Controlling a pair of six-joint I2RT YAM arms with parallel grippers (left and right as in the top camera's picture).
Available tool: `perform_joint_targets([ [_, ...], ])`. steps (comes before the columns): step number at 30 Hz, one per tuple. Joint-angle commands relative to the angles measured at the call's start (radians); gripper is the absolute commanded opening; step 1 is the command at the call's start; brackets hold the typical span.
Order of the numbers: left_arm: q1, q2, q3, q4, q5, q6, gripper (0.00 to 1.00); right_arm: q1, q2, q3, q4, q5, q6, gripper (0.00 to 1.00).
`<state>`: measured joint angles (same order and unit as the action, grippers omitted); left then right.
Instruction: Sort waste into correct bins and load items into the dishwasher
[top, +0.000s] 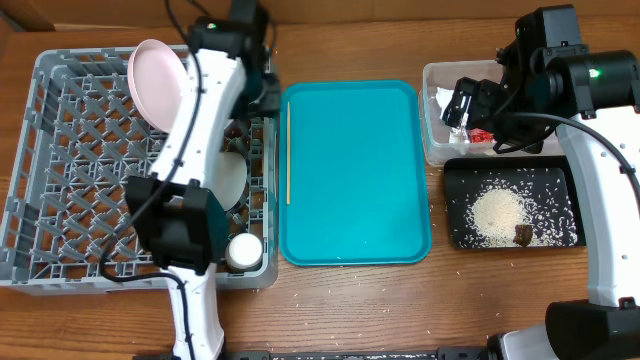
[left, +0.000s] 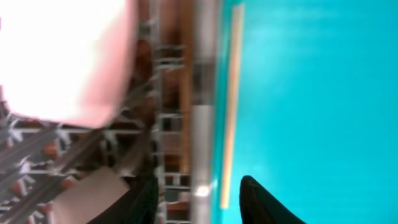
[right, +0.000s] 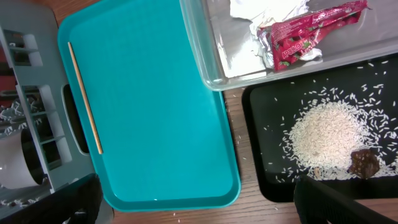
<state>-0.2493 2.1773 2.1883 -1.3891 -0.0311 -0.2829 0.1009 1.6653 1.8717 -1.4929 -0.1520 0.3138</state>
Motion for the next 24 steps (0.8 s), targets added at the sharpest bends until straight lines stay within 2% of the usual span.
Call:
perform_joint_targets([
  [1,-0.120,-0.043,0.027,0.006,-0.089,-0.134,0.45,0.002,-0.003,-0.001,0.003,0.005,0.001,1.00],
  [7,-0.259,-0.011,-0.094,0.088,-0.267,-0.351,0.43,0.003,-0.003,-0.001,0.003,0.005,0.000,1.00],
  [10,-0.281,0.008,-0.164,0.134,-0.302,-0.404,0.43,0.002,-0.003,-0.001,0.003,0.005,0.000,1.00],
  [17,-0.244,0.023,-0.325,0.264,-0.298,-0.404,0.45,0.002,-0.003,-0.001,0.003,0.005,0.000,1.00],
  [24,-0.203,0.024,-0.414,0.381,-0.283,-0.249,0.48,0.002,-0.003,-0.001,0.003,0.005,0.001,1.00],
])
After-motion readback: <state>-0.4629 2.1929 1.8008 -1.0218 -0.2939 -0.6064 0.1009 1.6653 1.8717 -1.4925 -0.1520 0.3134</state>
